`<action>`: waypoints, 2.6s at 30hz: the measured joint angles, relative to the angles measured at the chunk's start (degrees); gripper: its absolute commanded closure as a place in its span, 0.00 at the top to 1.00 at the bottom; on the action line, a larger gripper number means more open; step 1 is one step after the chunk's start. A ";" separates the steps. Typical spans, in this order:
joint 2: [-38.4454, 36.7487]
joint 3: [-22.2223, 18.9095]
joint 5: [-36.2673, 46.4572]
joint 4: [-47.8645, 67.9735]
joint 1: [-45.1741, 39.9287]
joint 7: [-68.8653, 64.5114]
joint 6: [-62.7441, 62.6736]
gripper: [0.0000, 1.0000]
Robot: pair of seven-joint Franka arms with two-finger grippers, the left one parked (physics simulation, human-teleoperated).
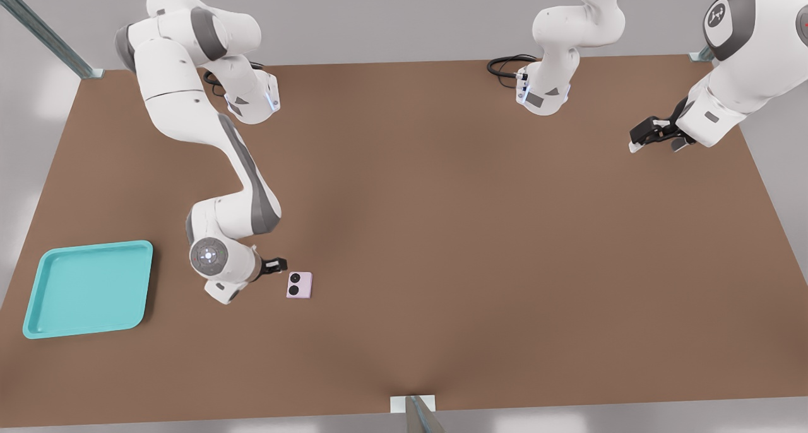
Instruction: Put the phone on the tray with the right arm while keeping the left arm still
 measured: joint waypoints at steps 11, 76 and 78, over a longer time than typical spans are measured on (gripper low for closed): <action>8.08 0.85 -0.56 -1.82 2.46 12.20 16.43 1.00; 12.83 1.33 -1.99 8.48 -40.61 -22.96 10.82 1.00; 11.75 1.70 -1.79 8.59 -40.68 -25.54 10.63 1.00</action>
